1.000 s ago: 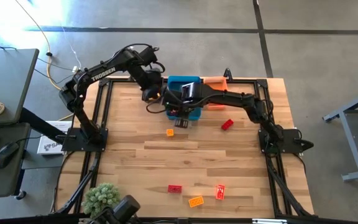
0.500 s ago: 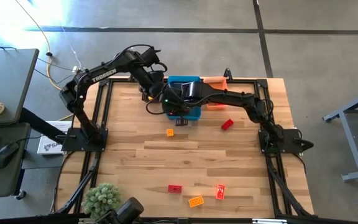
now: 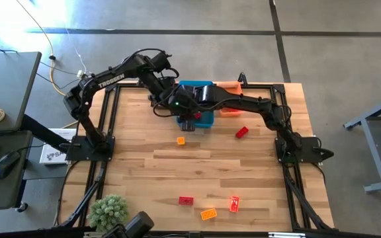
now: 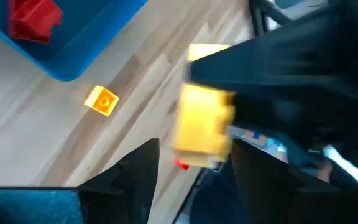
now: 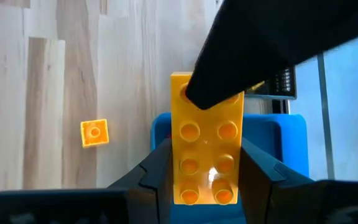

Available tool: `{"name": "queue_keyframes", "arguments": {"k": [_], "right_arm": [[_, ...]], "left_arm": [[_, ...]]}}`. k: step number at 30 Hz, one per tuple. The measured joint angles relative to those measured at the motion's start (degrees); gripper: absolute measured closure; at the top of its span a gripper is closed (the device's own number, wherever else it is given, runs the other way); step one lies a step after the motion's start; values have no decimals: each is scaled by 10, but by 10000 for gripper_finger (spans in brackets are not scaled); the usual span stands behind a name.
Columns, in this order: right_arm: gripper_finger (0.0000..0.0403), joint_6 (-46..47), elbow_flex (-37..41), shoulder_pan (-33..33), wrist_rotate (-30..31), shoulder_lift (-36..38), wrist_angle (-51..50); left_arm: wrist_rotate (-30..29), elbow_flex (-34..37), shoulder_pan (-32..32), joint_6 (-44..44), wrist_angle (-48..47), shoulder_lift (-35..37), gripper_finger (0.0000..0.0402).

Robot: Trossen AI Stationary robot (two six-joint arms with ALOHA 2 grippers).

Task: Sort & place blocks by color
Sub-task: Put the yellow game piece into the black bin

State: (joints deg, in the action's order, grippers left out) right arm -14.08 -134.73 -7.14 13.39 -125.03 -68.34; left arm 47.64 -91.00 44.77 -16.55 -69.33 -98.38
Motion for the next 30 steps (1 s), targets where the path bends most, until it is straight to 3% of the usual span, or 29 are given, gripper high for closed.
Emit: {"name": "queue_keyframes", "arguments": {"k": [21, 30], "right_arm": [[293, 92, -1, 1, -14, 14, 28], [293, 126, -1, 1, -4, 14, 23]], "left_arm": [[14, 0, -8, 3, 45, 0, 216], [17, 0, -8, 39, 48, 0, 279]]}}
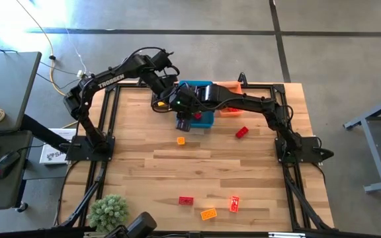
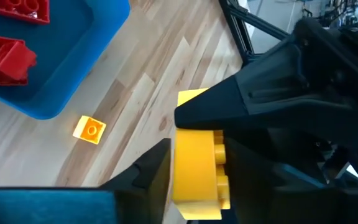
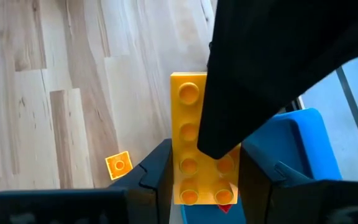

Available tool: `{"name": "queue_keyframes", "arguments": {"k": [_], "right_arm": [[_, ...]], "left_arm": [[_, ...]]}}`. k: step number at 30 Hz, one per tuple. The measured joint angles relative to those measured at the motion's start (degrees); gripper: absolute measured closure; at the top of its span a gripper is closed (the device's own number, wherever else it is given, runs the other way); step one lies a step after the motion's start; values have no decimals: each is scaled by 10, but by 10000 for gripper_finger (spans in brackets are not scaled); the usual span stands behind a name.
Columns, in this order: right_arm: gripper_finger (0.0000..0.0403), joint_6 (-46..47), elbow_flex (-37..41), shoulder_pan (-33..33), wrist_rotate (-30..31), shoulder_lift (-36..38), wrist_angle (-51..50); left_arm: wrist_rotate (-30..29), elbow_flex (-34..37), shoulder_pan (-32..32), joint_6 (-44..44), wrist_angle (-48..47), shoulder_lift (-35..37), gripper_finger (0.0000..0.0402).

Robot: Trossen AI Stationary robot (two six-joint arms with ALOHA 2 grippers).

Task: Sort & place blocks by color
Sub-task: Put the yellow game piece into the black bin

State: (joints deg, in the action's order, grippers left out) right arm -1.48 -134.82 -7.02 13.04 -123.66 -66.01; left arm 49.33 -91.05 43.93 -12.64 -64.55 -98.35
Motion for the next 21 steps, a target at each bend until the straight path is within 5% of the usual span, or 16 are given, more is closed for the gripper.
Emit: {"name": "queue_keyframes", "arguments": {"k": [4, 10, 16, 21], "right_arm": [[290, 9, 0, 0, 0, 0, -2], [200, 33, -1, 0, 21, 0, -14], [157, 70, -3, -2, 43, 2, -52], [155, 123, -3, -2, 38, 2, -80]], "left_arm": [[1, 0, 0, 20, 0, 0, 312], [-29, 1, -1, 33, 15, -1, 327], [-169, 2, -3, 64, 10, -2, 327], [-357, 2, -1, 89, 12, -3, 326]]}}
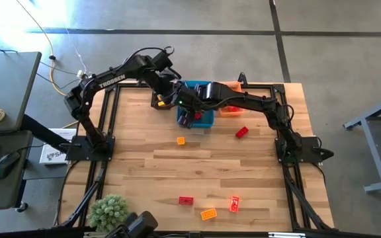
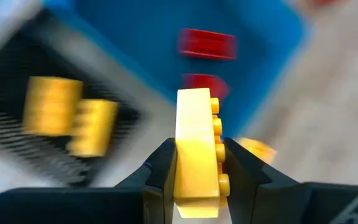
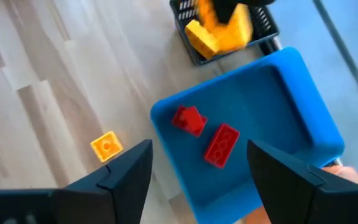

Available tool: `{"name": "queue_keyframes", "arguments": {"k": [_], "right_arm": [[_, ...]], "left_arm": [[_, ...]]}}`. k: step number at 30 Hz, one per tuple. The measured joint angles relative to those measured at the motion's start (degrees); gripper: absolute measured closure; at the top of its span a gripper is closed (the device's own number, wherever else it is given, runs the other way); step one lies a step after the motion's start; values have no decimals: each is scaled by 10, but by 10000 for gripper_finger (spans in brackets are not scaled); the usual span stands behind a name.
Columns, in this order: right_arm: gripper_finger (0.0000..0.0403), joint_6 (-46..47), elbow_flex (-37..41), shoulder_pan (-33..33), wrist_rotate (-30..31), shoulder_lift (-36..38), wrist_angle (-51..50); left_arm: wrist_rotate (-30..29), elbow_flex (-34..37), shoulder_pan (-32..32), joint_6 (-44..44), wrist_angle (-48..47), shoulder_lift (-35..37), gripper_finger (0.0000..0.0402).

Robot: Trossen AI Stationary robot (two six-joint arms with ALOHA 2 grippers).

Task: Sort & place blocks by color
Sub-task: Put the yellow game piece into the black bin

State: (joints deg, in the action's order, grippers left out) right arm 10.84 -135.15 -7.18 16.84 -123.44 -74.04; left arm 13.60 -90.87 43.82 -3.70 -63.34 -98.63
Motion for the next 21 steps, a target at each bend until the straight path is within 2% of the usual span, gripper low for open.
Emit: {"name": "queue_keyframes", "arguments": {"k": [4, 7, 21], "right_arm": [[154, 36, 1, 0, -6, 0, -14], [154, 55, 1, 0, -9, 0, -15], [153, 99, 2, 2, -11, -2, -15]], "left_arm": [[-145, 0, 3, 1, 2, -10, 325], [-203, 0, 13, 0, 7, -24, 325], [-206, -1, 58, -6, 76, -123, 323]]}}
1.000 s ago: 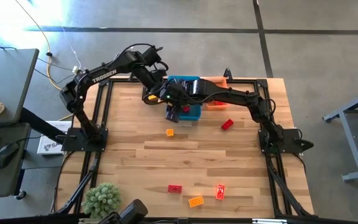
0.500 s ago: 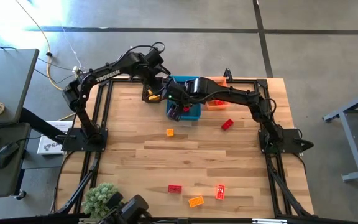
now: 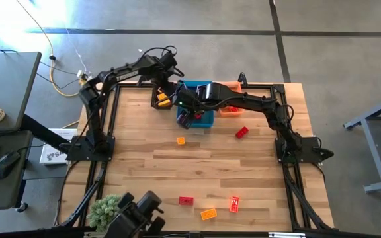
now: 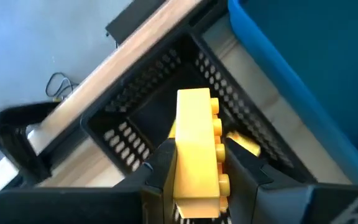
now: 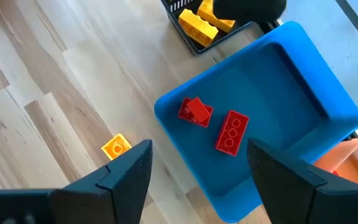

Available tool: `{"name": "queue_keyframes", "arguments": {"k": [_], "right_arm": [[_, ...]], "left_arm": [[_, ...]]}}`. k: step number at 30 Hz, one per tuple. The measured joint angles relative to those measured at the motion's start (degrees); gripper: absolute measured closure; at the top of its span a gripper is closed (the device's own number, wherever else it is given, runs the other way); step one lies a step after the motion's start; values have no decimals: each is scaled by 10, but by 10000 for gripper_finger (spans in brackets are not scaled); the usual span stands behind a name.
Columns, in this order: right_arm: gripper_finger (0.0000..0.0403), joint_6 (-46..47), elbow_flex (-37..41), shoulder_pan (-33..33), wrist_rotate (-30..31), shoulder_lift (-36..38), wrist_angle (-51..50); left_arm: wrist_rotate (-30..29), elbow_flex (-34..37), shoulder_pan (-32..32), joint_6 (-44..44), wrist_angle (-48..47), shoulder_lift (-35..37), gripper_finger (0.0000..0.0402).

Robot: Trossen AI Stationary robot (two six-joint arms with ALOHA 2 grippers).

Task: Sort & place blocks by color
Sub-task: Put the yellow game piece into the black bin, then put the red game piece into the blue bin

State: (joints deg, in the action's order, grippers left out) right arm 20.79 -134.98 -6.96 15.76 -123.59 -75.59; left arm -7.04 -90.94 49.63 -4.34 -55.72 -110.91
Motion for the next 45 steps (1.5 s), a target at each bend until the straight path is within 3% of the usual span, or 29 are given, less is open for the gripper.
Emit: {"name": "queue_keyframes", "arguments": {"k": [8, 20, 28, 45], "right_arm": [[153, 7, 0, 31, -20, 0, -1], [153, 154, 0, 100, -16, 0, -59], [153, 230, 0, 145, 19, -1, -147], [153, 84, 10, 156, 85, -2, -144]], "left_arm": [[3, 0, 4, 9, 26, -4, 313], [-9, 0, 6, 26, 31, -4, 234], [30, 0, 6, 26, 28, -3, 219], [49, -54, -25, 21, -27, 82, 218]]}}
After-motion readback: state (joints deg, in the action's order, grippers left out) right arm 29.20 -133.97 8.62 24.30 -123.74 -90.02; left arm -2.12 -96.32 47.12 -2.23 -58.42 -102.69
